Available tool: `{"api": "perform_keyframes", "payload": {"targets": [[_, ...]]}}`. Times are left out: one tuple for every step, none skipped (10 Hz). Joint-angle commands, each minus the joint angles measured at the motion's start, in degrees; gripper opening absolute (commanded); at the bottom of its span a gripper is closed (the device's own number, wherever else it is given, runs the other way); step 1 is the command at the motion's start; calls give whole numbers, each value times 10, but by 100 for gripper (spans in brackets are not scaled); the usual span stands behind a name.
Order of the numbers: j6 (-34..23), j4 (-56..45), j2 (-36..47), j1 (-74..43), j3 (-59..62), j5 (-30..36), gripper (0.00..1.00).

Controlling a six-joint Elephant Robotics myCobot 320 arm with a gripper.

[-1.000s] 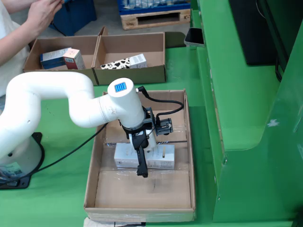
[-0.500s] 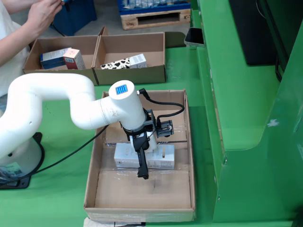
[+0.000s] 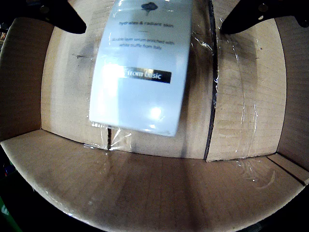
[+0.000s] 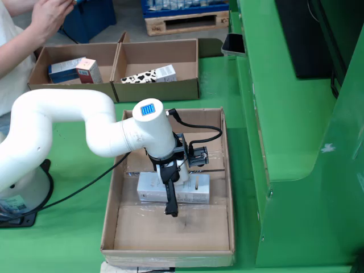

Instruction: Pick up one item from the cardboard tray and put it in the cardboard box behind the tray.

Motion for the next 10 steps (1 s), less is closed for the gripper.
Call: {"api": "perform_keyframes", "payload": {"targets": [[1, 6, 17, -1, 11, 0, 100], [1, 6, 17, -1, 11, 0, 100], [1, 6, 17, -1, 11, 0, 100], [1, 6, 17, -1, 11, 0, 100], [1, 6, 17, -1, 11, 0, 100], [1, 6, 17, -1, 11, 0, 100], [1, 6, 17, -1, 11, 0, 100], [1, 6, 17, -1, 11, 0, 100], [1, 6, 17, -1, 11, 0, 100], [1, 6, 17, -1, 11, 0, 90]]}}
